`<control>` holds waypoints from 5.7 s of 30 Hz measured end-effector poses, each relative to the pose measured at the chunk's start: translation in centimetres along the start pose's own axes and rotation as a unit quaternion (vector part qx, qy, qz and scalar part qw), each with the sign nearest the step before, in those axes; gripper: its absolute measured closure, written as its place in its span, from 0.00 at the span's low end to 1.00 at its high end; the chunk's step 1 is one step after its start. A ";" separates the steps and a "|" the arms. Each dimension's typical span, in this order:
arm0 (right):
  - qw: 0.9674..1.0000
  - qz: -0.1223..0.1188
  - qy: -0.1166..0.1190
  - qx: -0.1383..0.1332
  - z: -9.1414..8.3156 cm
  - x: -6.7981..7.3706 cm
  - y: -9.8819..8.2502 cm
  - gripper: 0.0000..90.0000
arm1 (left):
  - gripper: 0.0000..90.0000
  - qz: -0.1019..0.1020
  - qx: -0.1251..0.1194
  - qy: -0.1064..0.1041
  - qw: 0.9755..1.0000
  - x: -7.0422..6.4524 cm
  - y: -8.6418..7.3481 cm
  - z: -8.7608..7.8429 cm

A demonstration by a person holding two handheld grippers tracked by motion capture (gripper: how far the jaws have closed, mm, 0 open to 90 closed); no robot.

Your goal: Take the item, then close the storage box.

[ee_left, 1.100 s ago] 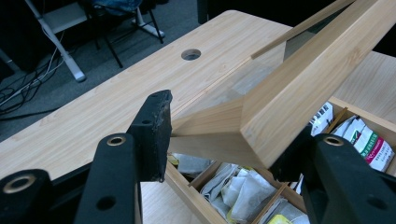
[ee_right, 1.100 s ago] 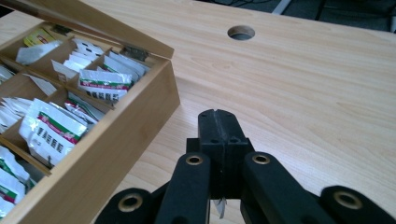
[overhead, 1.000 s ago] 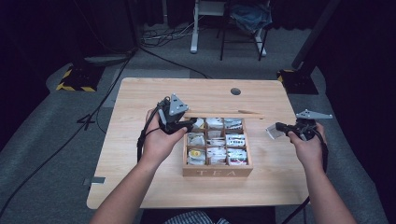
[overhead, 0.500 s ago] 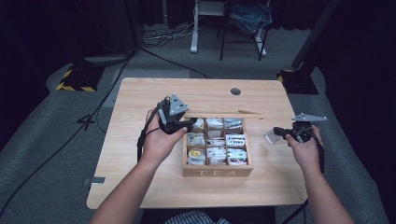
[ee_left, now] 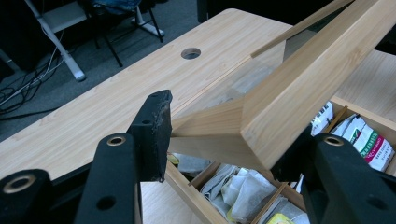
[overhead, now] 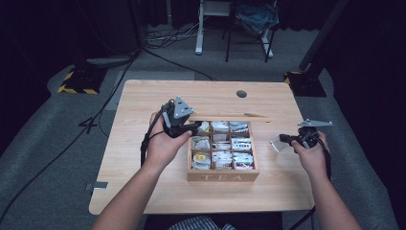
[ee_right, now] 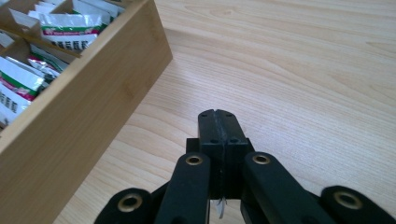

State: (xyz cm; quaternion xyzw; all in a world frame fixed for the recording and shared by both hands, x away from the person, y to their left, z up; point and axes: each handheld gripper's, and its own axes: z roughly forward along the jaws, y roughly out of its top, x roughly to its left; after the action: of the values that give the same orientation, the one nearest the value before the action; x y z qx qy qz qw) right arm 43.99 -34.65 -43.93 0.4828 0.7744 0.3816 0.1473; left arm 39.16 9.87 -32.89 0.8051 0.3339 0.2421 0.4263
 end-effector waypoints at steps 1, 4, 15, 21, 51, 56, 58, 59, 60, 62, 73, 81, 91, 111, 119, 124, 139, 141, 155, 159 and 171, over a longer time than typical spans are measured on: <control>1.000 0.001 -0.001 0.001 0.0 0.0 0.0 1.00 | 0.54 0.001 0.000 -0.001 1.000 0.0 0.0 0.0; 1.000 0.005 -0.010 -0.001 0.1 -0.2 -0.2 0.98 | 0.54 0.000 0.000 -0.002 1.000 0.0 0.0 0.0; 0.995 -0.028 -0.088 -0.037 -0.3 -1.2 -0.3 0.62 | 0.54 0.000 0.000 -0.003 1.000 -0.1 -0.1 0.0; 0.996 -0.031 -0.067 -0.041 -1.1 -0.5 -0.5 0.59 | 0.54 0.000 0.000 -0.002 1.000 -0.1 -0.1 0.0; 0.999 -0.050 0.014 -0.014 -3.1 2.4 -6.7 0.55 | 0.54 0.019 0.013 0.002 1.000 -0.7 -0.4 -0.2; 0.999 -0.048 0.008 0.003 -2.8 2.0 -7.9 0.55 | 0.54 0.025 0.016 0.004 1.000 -0.8 -0.5 -0.2; 0.999 -0.050 0.010 0.015 -2.6 1.8 -8.3 0.55 | 0.54 0.026 0.016 0.006 1.000 -0.9 -0.5 -0.2; 0.998 -0.053 0.009 0.017 -2.5 1.8 -8.5 0.55 | 0.54 0.028 0.017 0.006 0.999 -0.9 -0.6 -0.3; 0.998 -0.055 0.008 0.021 -2.4 1.7 -8.6 0.54 | 0.54 0.031 0.018 0.006 0.999 -0.9 -0.6 -0.3; 0.998 -0.053 0.007 0.024 -2.3 1.6 -8.8 0.53 | 0.53 0.029 0.016 0.001 0.999 -1.0 -0.7 -0.3; 0.998 -0.051 0.006 0.022 -1.9 1.1 -9.5 0.50 | 0.48 0.044 0.026 -0.003 0.999 -2.0 -1.4 -0.4; 0.999 -0.049 0.005 0.018 -1.9 1.1 -9.6 0.50 | 0.45 0.050 0.024 0.001 0.998 -2.5 -2.1 -0.5; 0.999 -0.050 0.003 0.018 -1.9 1.2 -9.6 0.50 | 0.41 0.032 0.034 -0.004 0.999 -2.7 -3.5 -0.5; 0.998 -0.055 0.000 0.016 -1.8 1.4 -9.6 0.49 | 0.41 0.017 0.055 -0.011 0.998 -3.3 -5.7 -0.4; 0.999 -0.051 0.001 0.014 -1.7 1.4 -9.6 0.48 | 0.41 0.002 0.058 -0.018 0.998 -3.4 -6.5 -0.4; 0.999 -0.052 0.002 0.013 -1.7 1.4 -9.7 0.48 | 0.42 -0.011 0.060 -0.027 0.998 -3.4 -7.2 -0.3; 0.998 -0.057 0.004 0.000 -1.6 1.5 -9.9 0.48 | 0.47 -0.005 0.089 -0.039 0.995 -3.8 -7.9 0.0; 0.999 -0.052 0.005 -0.002 -1.6 1.5 -10.0 0.48 | 0.47 -0.003 0.091 -0.039 0.995 -3.9 -7.9 0.0; 0.998 -0.056 0.002 -0.007 -1.5 1.6 -10.0 0.47 | 0.47 -0.007 0.132 -0.072 0.989 -4.3 -8.2 -0.1; 0.998 -0.056 0.002 -0.008 -1.4 1.6 -10.0 0.47 | 0.47 -0.005 0.139 -0.075 0.987 -4.3 -8.2 0.0; 0.998 -0.061 0.001 -0.013 -1.3 1.7 -10.1 0.46 | 0.46 0.002 0.177 -0.089 0.980 -4.6 -8.6 0.6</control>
State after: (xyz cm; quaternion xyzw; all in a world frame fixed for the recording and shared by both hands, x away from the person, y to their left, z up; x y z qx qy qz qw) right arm 35.97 -36.22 -50.20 0.4326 0.7976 0.3821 0.1754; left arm 33.72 9.68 -40.95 0.8868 0.3303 0.1072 0.3050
